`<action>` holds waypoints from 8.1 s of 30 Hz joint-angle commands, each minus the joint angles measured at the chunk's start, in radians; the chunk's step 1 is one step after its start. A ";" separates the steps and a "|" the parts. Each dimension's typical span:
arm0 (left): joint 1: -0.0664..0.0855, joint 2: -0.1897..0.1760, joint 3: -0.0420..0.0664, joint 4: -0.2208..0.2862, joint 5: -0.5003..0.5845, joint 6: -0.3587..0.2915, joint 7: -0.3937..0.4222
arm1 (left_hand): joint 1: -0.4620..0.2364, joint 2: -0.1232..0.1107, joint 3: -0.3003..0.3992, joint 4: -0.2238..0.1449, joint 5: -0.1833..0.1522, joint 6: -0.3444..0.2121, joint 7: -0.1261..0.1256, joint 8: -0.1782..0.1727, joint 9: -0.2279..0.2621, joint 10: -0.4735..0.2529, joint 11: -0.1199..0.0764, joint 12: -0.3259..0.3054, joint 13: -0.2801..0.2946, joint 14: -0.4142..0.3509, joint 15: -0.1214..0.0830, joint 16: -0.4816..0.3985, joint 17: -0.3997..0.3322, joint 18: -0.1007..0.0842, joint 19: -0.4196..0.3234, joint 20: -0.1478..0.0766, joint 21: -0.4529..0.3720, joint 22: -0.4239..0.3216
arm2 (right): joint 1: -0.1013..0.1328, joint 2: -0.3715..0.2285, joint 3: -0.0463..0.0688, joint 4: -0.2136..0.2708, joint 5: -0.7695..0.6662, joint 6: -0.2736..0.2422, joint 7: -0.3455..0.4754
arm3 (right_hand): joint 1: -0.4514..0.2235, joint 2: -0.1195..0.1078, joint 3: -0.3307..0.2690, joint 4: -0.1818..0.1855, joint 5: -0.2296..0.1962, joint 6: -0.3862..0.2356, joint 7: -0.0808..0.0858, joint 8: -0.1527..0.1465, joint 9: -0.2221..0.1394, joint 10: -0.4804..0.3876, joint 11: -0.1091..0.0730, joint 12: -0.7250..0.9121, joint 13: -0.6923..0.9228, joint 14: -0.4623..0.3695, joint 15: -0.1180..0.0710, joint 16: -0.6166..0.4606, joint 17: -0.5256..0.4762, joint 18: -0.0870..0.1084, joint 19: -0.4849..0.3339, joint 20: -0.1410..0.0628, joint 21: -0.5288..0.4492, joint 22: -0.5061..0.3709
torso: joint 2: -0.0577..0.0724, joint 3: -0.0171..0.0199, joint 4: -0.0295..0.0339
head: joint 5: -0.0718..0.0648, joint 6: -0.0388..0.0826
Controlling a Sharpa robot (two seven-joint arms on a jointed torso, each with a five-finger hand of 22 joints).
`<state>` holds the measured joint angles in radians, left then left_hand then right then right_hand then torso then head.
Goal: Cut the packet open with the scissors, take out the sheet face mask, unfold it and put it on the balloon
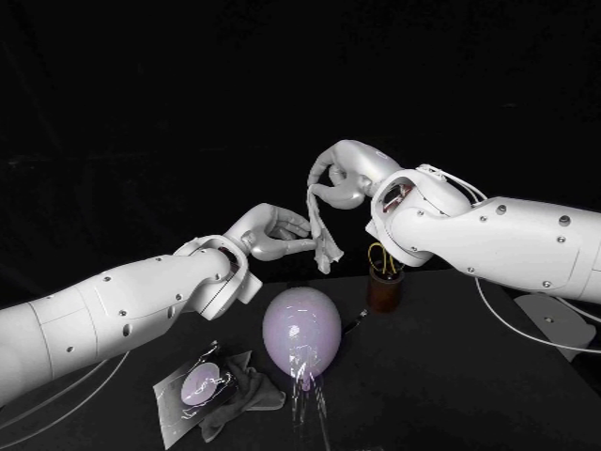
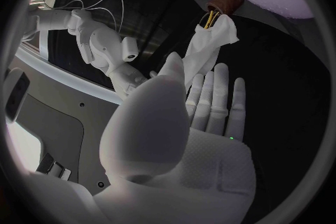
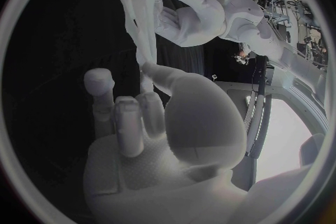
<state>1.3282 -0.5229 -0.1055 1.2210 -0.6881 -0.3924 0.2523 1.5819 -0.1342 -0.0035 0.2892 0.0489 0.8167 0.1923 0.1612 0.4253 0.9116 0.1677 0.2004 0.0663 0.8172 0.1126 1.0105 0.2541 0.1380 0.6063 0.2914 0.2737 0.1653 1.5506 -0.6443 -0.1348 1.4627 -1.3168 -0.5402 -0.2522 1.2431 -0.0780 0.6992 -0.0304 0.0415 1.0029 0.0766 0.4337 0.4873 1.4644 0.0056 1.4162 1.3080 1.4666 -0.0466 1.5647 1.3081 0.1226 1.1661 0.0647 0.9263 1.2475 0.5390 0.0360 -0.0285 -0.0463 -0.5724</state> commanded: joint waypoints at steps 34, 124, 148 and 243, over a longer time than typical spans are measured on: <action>0.001 -0.003 0.001 -0.006 0.008 -0.071 -0.005 | 0.139 0.080 0.058 0.000 -0.001 0.077 0.008 0.040 0.010 0.045 -0.016 0.041 0.004 0.083 -0.023 0.032 -0.013 -0.007 0.079 -0.002 -0.041 -0.044 | -0.002 -0.003 0.001 0.001 0.010 -0.006 0.001 | 0.003 0.010 0.007 0.001 0.007 0.008 -0.003 0.039 0.027 0.050 -0.007 0.007 0.144 0.101 -0.007 0.003 0.254 0.015 0.005 0.002 -0.001 0.001 | 0.000 -0.0002 -0.0003 | -0.001 0.000; 0.226 -0.080 0.000 -0.028 -0.050 0.282 -0.174 | -0.026 0.049 0.560 -0.069 -0.001 0.130 -0.042 0.227 0.142 0.282 -0.065 -0.003 0.011 0.156 -0.035 -0.415 -0.090 0.038 0.207 -0.029 0.115 0.037 | -0.010 -0.024 -0.016 -0.056 -0.024 0.029 0.149 | 0.001 0.011 0.009 0.000 0.007 0.007 -0.003 0.039 0.027 0.051 -0.007 0.007 0.145 0.101 -0.007 0.002 0.252 0.014 0.010 0.002 0.005 0.005 | -0.005 -0.0008 0.0003 | 0.005 0.002; 0.167 -0.116 0.013 0.039 0.050 0.170 -0.117 | -0.048 0.045 0.578 -0.104 -0.001 0.139 -0.043 0.224 0.148 0.300 -0.068 -0.020 0.008 0.164 -0.040 -0.427 -0.054 0.029 0.185 -0.059 0.230 0.120 | -0.001 -0.016 -0.036 -0.028 -0.136 0.043 0.125 | -0.001 0.011 0.009 0.004 0.007 0.008 -0.003 0.039 0.028 0.054 -0.007 0.017 0.153 0.104 -0.007 0.006 0.263 0.007 0.029 0.003 0.033 0.020 | -0.009 -0.0038 0.0044 | -0.005 0.001; 0.126 -0.489 -0.064 0.545 0.324 0.391 -0.192 | -0.077 0.042 0.542 -0.110 -0.001 0.163 -0.068 0.198 0.160 0.393 -0.108 0.058 0.069 0.192 -0.092 -0.151 0.163 0.039 0.134 -0.077 0.473 0.300 | -0.031 -0.389 -0.065 0.538 -0.154 0.303 -0.047 | -0.009 0.003 0.004 0.014 0.007 0.014 -0.006 0.042 0.030 0.057 -0.009 0.020 0.156 0.104 -0.008 0.006 0.263 0.007 0.033 0.003 0.031 0.020 | -0.085 -0.0060 0.0031 | 0.034 -0.092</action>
<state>1.4584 -1.0099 -0.1688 1.7583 -0.3877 -0.0189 0.0704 1.4998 -0.1004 0.5420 0.1792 0.0438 0.9736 0.1255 0.3556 0.4494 1.3082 0.0609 0.2555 0.1336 1.0170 0.0199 0.8547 0.4154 0.1606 0.7467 0.2108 0.7425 0.4646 1.5236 -1.0311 -0.1990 1.9953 -1.4752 -0.2828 -0.2778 1.2372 -0.0841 0.7026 -0.0216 0.0446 1.0088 0.0732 0.4338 0.4872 1.4648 0.0051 1.4315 1.3073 1.4682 -0.0482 1.5665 1.3073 0.1218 1.1928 0.0702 0.9611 1.2674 0.4591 0.0287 -0.0257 -0.0116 -0.6570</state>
